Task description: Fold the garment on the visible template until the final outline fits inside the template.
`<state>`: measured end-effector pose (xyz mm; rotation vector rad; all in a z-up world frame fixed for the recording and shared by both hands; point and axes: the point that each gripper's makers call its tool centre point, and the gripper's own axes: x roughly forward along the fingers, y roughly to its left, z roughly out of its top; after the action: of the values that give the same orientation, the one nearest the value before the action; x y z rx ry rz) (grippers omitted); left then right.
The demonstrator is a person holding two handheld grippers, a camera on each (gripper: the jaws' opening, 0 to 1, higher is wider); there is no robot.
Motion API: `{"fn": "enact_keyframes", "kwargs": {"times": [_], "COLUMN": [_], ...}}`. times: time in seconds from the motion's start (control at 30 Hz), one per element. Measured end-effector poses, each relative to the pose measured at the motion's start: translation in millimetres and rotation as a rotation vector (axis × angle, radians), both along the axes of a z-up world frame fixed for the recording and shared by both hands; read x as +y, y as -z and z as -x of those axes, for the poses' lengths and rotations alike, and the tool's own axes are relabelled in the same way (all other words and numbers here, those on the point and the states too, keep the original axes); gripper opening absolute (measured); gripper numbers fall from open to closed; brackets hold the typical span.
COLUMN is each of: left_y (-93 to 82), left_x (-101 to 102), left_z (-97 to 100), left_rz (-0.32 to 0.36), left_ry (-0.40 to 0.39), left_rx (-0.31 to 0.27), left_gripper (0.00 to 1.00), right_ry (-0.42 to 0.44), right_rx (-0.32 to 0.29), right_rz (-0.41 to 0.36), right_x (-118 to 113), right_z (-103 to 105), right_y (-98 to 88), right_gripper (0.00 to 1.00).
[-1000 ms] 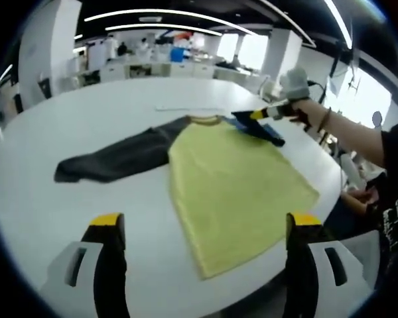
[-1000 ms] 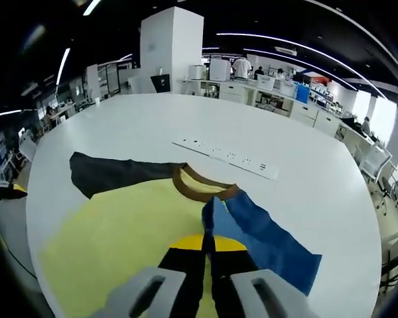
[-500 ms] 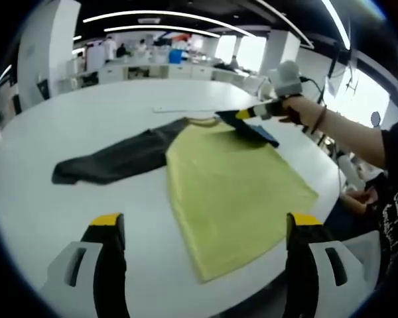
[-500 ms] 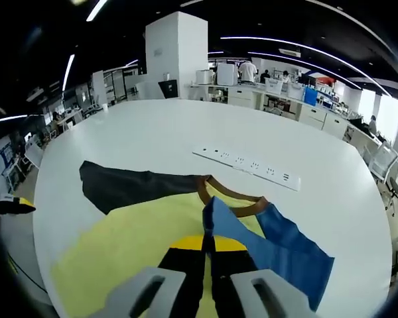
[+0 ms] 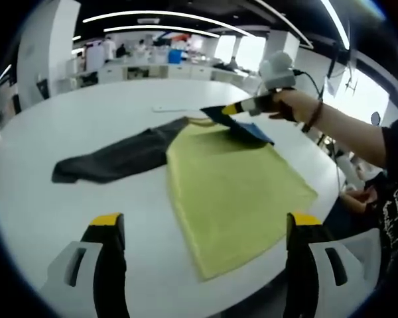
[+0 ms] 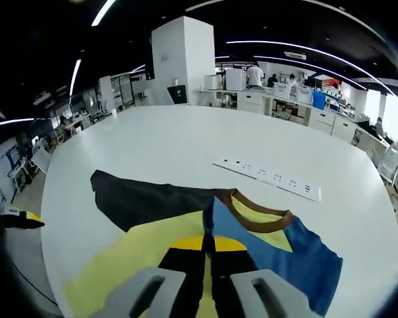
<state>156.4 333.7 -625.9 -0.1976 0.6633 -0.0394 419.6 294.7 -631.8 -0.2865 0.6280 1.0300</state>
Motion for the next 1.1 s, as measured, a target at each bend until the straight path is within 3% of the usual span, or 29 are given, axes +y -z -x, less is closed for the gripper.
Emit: {"fn": "enact_keyframes", "kwargs": {"times": [0.5,0.9,1.1], "left_y": [1.5,4.0,4.4], "left_x": [-2.3,-1.6,-1.2], "left_z": [4.1,7.1,7.2], "left_rz": [0.000,0.004,0.006], "left_ry": [0.011,0.004,0.004], "left_rx": [0.008,0.015,0.017], "left_gripper": [0.97,0.98,0.97], "right_ry": [-0.063,-0.145,-0.190], "right_rx": [0.019,0.002,-0.035], "right_rz": [-0.018,-0.012,-0.015], "right_x": [24.8,38.4,44.4], "right_z": [24.7,47.8,57.9], "right_y": [3.1,7.4,4.3], "right_gripper": [0.00,0.00,0.00]}}
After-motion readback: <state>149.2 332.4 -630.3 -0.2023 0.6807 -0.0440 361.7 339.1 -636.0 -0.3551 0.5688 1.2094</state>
